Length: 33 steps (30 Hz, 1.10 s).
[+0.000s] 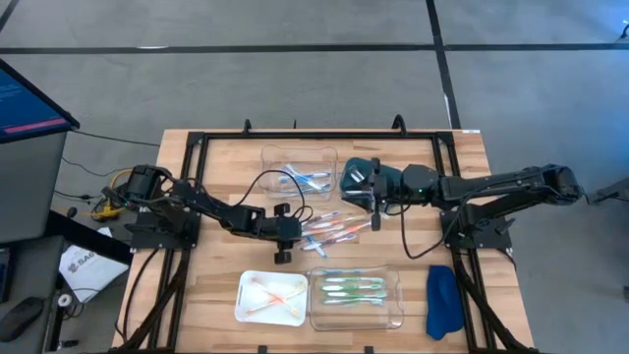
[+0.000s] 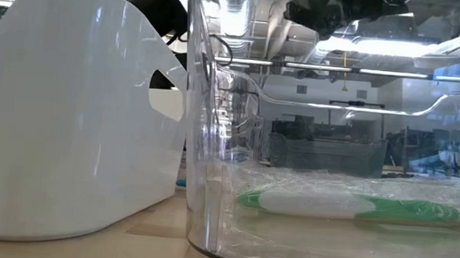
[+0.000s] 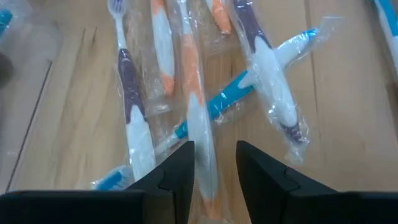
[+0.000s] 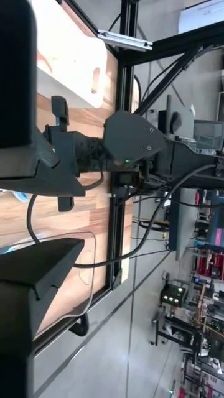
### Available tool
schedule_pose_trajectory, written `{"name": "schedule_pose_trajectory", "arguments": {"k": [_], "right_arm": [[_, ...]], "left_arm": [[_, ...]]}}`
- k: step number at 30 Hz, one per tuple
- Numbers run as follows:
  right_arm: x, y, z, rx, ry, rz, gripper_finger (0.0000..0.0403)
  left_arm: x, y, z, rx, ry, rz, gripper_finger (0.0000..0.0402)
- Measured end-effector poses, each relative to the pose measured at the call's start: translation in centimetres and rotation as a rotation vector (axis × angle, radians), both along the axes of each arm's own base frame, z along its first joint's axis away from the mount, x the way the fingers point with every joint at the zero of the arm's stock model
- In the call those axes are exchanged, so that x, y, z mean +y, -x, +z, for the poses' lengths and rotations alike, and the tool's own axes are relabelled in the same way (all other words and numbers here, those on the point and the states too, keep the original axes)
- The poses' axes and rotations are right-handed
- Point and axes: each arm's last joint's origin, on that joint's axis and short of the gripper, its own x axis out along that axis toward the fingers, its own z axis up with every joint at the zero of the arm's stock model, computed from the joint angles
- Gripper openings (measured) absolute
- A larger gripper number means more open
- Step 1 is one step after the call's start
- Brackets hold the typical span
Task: Pick & Place Toothbrushes
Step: Put the orange toothbrush into the white bin
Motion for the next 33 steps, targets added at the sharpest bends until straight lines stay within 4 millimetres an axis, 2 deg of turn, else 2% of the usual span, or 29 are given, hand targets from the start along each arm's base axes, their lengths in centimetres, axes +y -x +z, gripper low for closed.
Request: {"name": "schedule_pose_trajectory", "arguments": {"k": [20, 30, 33], "right_arm": [[-0.27, 0.0, 0.01, 0.0, -0.011, -0.013, 0.0113], [-0.25, 0.0, 0.0, 0.0, -0.011, -0.012, 0.0113], [-0.25, 0.0, 0.0, 0.0, -0.011, -0.012, 0.0113]], "left_arm": [[0.4, 0.25, -0.32, 0.014, 0.008, 0.004, 0.0112], [0.42, 0.32, -0.37, 0.023, 0.005, 0.004, 0.0053], [0.41, 0.35, -0.61, 0.039, 0.007, 0.001, 0.0046]]}}
